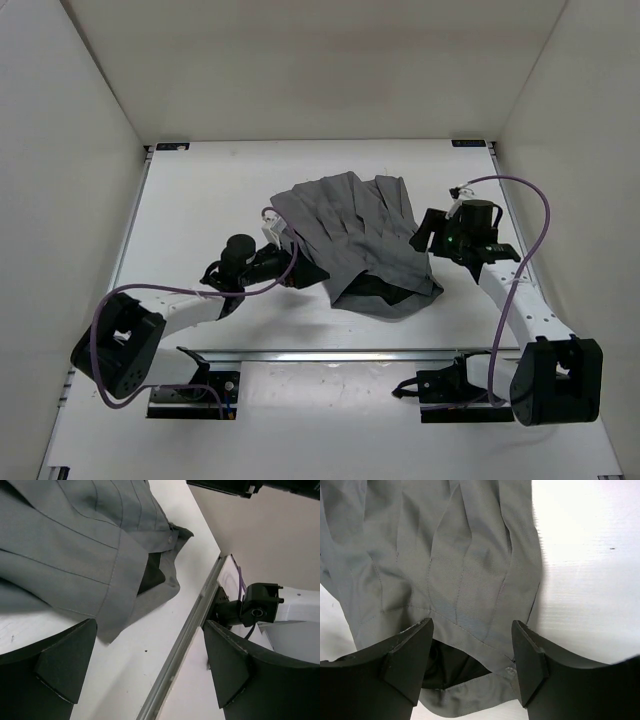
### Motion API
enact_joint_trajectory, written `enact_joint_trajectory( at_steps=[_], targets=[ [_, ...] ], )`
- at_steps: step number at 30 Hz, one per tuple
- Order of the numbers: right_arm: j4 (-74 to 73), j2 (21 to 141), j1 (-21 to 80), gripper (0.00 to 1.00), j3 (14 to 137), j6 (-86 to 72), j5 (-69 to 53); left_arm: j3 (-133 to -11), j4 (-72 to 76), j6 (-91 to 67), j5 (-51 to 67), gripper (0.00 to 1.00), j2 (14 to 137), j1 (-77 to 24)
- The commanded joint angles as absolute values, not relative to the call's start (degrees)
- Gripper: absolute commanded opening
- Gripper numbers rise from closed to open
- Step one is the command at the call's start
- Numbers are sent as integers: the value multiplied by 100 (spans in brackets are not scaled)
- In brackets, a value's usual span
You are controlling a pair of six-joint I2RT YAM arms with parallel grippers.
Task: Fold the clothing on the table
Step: Grab the skirt from the pile
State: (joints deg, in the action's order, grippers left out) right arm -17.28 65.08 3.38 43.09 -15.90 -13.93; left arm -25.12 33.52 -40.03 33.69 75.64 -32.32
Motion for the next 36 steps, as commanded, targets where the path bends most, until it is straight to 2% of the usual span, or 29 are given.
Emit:
enact_joint_trajectory(
  at_steps=[1,4,7,8,9,10,11,12,13,14,17,21,26,30,33,36],
  targets=[
    [-1564,6574,413,61,4482,-1547,-1424,-2436,3391,-3953,3314,98,7471,-3147],
    [-1652,6592,431,60,4544,-1494,-1389,-1725,5050,-4341,3498,99,7200,-3129],
    [-1897,6670,457,60,4596,-1398,-1354,-1616,5142,-4264,3313,98,7049,-3217],
    [-1959,6688,535,61,4614,-1380,-1336,-1687,4924,-4167,3400,90,7040,-3243],
    [-2108,6732,588,62,4632,-1345,-1197,-1757,5009,-4166,3497,42,7101,-3234],
    [-2170,6715,650,62,4684,-1301,-1091,-1758,4975,-4279,3446,15,7110,-3260],
    [-2214,6724,729,62,4650,-1309,-1003,-1767,4992,-4228,3367,10,7128,-3287],
    [-2293,6706,825,62,4632,-1292,-898,-1793,4862,-4123,3227,11,7171,-3339],
    [-2390,6723,922,62,4554,-1231,-714,-1819,4573,-3939,2973,31,7172,-3436],
    [-2434,6706,975,63,4553,-1283,-634,-1837,4440,-3842,2840,41,7215,-3515],
    [-2601,6767,1133,66,4518,-1213,-423,-1942,4192,-3718,2523,56,7532,-3586],
    [-3032,6803,1581,67,4623,-1196,604,-1960,4622,-4025,2689,60,8217,-3612],
    [-3760,7136,1652,66,4773,-1064,1036,-2074,4878,-4332,2804,59,8683,-3726],
    [-3788,7180,1609,64,4528,-1072,1169,-2223,4922,-4368,2804,58,8973,-3805],
    [-3736,7189,1530,52,4474,-950,1081,-2250,4957,-4412,2795,58,9088,-3797],
    [-3701,7251,1547,50,4439,-931,1011,-2171,5097,-4500,2804,58,9114,-3762]
  ],
)
